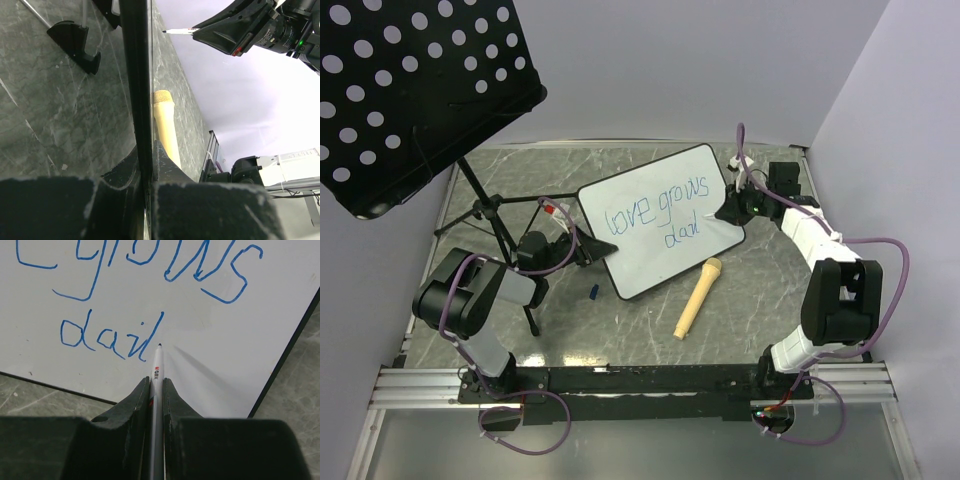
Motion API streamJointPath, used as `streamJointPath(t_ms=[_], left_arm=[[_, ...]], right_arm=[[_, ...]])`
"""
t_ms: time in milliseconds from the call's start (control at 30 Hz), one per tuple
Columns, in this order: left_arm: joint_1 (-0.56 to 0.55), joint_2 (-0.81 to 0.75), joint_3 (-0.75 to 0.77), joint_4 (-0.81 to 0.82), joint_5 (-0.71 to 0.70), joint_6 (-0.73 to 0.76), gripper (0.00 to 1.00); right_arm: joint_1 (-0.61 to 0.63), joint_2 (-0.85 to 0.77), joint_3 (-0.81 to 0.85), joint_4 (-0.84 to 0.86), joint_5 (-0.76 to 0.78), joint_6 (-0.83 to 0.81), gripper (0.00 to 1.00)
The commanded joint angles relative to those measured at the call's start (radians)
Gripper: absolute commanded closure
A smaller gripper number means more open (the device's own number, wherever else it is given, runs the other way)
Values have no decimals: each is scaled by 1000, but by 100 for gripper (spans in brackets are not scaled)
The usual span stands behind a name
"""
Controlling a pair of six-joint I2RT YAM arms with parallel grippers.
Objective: Write a sentence on the whiteboard
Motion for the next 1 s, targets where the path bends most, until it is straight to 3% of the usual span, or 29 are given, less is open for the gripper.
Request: streamJointPath(t_ms=[0, 967], left_arm=[[-5, -38, 27, 172, 34, 50, 99], [-5, -26, 40, 172, 37, 44, 99]], right_arm=[[-7, -43, 23, 26, -25, 12, 100], [-45, 52, 51, 75, -53, 14, 100]])
